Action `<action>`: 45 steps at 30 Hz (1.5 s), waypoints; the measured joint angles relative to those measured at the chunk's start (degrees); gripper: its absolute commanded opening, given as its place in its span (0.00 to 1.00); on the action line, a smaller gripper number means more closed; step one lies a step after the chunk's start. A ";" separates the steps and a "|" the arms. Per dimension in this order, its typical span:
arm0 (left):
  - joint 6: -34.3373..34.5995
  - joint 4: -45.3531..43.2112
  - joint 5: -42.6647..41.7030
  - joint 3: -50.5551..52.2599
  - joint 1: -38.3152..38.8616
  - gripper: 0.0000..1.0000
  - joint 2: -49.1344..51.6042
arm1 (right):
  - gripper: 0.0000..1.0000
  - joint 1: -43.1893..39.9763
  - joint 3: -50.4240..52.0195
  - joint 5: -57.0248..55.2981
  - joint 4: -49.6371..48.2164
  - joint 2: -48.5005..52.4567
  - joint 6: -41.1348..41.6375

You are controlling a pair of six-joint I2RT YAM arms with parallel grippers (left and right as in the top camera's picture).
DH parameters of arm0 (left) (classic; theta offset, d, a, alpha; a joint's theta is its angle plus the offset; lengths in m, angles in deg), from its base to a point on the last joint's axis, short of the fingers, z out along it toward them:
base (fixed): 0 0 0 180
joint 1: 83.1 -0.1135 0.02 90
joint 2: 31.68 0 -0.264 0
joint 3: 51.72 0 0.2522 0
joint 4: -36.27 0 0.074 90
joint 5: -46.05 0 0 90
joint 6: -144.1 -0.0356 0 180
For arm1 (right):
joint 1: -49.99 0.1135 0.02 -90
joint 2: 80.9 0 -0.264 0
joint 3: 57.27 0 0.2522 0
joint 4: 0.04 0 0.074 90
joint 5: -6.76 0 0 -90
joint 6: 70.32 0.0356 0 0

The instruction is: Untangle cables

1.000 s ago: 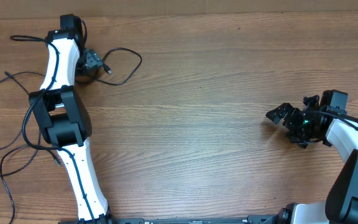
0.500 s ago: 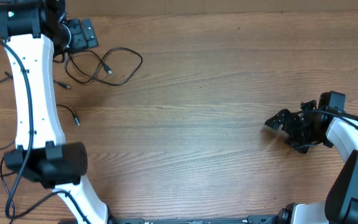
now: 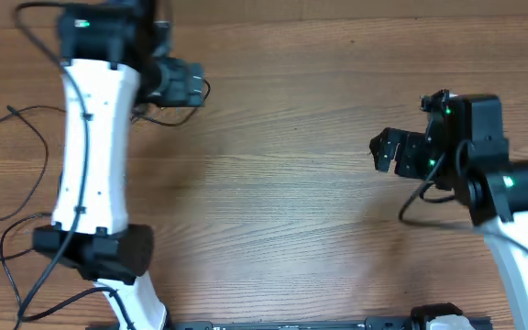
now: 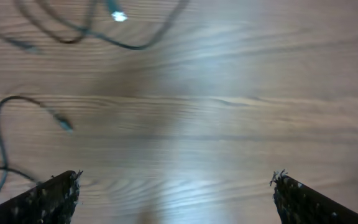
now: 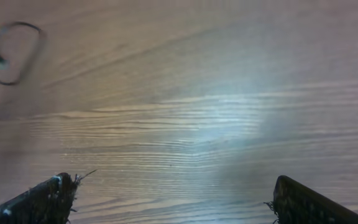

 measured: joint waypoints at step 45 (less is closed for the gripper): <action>3.28 0.00 2.54 0.52 16.57 1.00 0.00 | 1.00 0.90 -0.13 -2.43 2.45 7.26 -0.04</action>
